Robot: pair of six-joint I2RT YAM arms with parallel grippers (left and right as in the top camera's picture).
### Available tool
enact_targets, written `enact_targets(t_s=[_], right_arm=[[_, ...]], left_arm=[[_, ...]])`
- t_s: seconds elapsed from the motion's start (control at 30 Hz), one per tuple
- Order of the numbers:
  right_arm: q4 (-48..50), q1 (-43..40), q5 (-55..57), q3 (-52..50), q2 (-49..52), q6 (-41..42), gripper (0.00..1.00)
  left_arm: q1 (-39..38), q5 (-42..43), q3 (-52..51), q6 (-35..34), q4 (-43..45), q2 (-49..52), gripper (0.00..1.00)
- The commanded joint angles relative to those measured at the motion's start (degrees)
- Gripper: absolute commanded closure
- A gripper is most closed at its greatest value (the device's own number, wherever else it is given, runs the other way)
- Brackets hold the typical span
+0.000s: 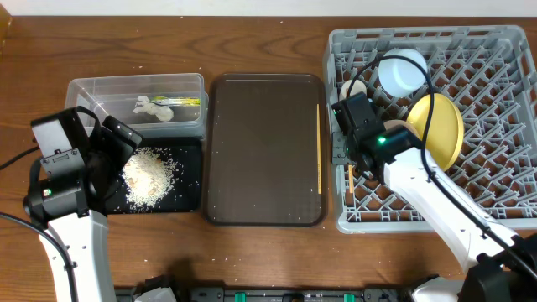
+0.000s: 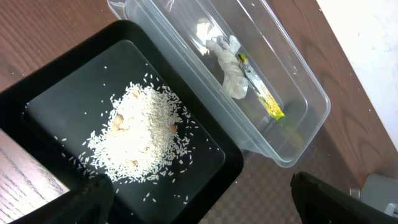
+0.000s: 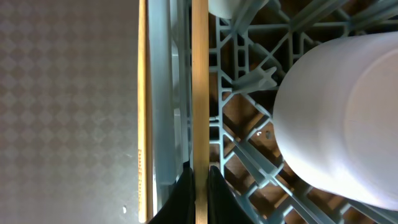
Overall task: Sort waste into correct bins and load items into the dishwasher rack
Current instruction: 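Lower the chopstick into the rack's left edge and release, then move the right gripper back over the remaining chopstick on the tray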
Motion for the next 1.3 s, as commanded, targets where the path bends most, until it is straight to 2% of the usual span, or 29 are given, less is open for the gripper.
enact_targets(t_s=[0.0,0.07,0.13,0.23,0.37,0.5,0.6,0.77,0.97,1.27], right_arm=[[1.86,-0.5,1.2,-2.25,0.15,-0.48,0.96],[2.71,-0.5,1.22,-3.06,0.15,-0.5,0.95],[2.84,-0.5,1.22,-3.19,0.15,-1.6,0.9],[2.97,-0.5,1.22,-3.19,0.15,-3.54,0.73],[2.99,-0.5,1.22,-3.15,0.13,-3.93,0.65],[2.43,-0.5,0.44,-1.05,-0.11,-3.91,0.65],[0.22,-0.13,-4.52,3.32,-0.87,-3.89,0.66],[-0.92,3.69,-9.33,9.99,-1.16,-3.87,0.67],[5.31,10.99,-8.83,10.29,-0.11,-3.89,0.7],[5.33,15.5,-6.12,10.29,3.89,-3.89,0.67]], left_arm=[[0.31,-0.31,0.85,-0.02,-0.02,0.09,0.06],[0.31,-0.33,0.85,-0.02,-0.02,0.09,0.06],[0.31,-0.31,0.85,-0.02,-0.02,0.09,0.06],[0.31,-0.31,0.85,-0.02,-0.02,0.09,0.06],[0.31,-0.31,0.85,-0.02,-0.02,0.09,0.06],[0.31,-0.31,0.85,-0.04,-0.02,0.09,0.06],[0.31,-0.31,0.85,-0.04,-0.02,0.09,0.06],[0.31,-0.31,0.85,-0.02,-0.02,0.09,0.06],[0.31,-0.31,0.85,-0.04,-0.02,0.09,0.06],[0.31,-0.31,0.85,-0.02,-0.02,0.09,0.06]])
